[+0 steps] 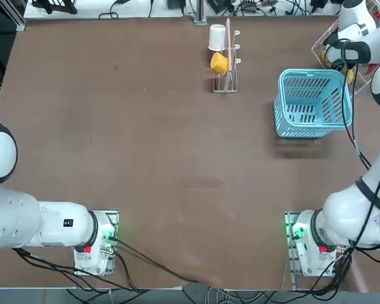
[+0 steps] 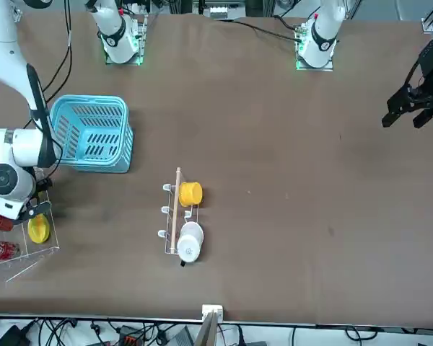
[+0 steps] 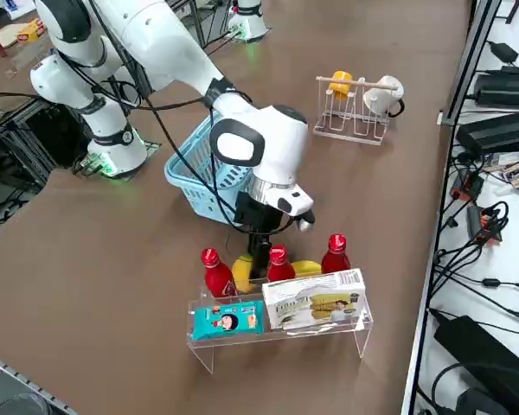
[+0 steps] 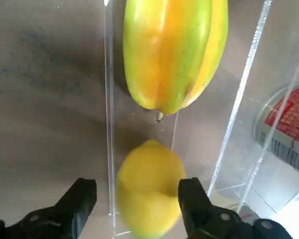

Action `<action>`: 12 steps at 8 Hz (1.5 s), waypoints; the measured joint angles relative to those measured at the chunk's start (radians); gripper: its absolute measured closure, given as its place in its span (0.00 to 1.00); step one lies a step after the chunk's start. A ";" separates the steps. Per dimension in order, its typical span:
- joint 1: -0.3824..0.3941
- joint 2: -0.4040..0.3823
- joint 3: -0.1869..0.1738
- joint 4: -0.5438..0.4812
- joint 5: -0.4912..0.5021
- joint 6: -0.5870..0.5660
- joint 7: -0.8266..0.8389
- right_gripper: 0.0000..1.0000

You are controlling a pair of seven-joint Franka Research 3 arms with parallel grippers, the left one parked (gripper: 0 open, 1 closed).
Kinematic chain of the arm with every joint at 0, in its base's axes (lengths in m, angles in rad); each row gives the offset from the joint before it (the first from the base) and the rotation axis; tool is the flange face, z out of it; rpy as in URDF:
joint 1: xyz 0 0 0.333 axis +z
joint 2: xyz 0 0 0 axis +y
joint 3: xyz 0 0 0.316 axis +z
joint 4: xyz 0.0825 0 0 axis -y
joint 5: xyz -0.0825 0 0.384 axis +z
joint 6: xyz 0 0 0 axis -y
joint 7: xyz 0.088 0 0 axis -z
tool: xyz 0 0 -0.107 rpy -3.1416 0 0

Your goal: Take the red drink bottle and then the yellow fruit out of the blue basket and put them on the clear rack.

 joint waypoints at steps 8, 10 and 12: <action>0.076 -0.091 0.030 0.169 0.165 -0.290 0.000 0.00; 0.085 -0.161 0.030 0.202 0.288 -0.345 0.001 0.00; 0.076 -0.242 0.027 0.208 0.412 -0.405 0.029 0.00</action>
